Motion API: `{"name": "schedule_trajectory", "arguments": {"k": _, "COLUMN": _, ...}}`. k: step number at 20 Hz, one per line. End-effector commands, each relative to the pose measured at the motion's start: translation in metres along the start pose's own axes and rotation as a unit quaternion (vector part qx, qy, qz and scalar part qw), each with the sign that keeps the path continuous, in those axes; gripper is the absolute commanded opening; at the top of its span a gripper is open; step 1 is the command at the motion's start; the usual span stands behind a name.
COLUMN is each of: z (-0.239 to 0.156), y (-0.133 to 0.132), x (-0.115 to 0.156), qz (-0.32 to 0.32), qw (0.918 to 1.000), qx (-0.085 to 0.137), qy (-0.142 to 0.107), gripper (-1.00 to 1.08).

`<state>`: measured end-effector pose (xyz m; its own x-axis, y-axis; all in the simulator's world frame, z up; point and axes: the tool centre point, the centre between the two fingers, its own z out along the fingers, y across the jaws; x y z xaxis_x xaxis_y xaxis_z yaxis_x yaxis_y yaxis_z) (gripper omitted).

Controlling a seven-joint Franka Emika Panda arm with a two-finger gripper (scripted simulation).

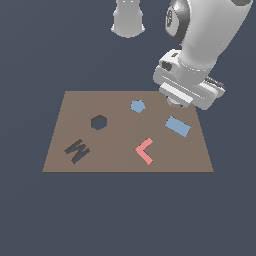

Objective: Insert a designated object into the corresponding slot on a board.

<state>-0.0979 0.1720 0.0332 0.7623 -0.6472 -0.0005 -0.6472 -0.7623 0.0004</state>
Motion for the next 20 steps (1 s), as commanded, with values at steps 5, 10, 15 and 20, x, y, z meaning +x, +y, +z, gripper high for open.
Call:
{"name": "schedule_trajectory", "arguments": {"k": 5, "z": 0.0, "y": 0.01, "x": 0.007, "qz": -0.015, "qw": 0.9999, "qx": 0.0, "qy": 0.0, "gripper": -1.0}}
{"name": "schedule_trajectory", "arguments": {"k": 10, "z": -0.001, "y": 0.025, "x": 0.018, "qz": -0.039, "qw": 0.9992, "qx": 0.0, "qy": 0.0, "gripper": -1.0}}
{"name": "schedule_trajectory", "arguments": {"k": 15, "z": -0.002, "y": 0.044, "x": 0.035, "qz": -0.074, "qw": 0.9973, "qx": 0.0, "qy": 0.0, "gripper": -1.0}}
{"name": "schedule_trajectory", "arguments": {"k": 20, "z": -0.002, "y": 0.068, "x": 0.059, "qz": -0.117, "qw": 0.9931, "qx": 0.0, "qy": 0.0, "gripper": -1.0}}
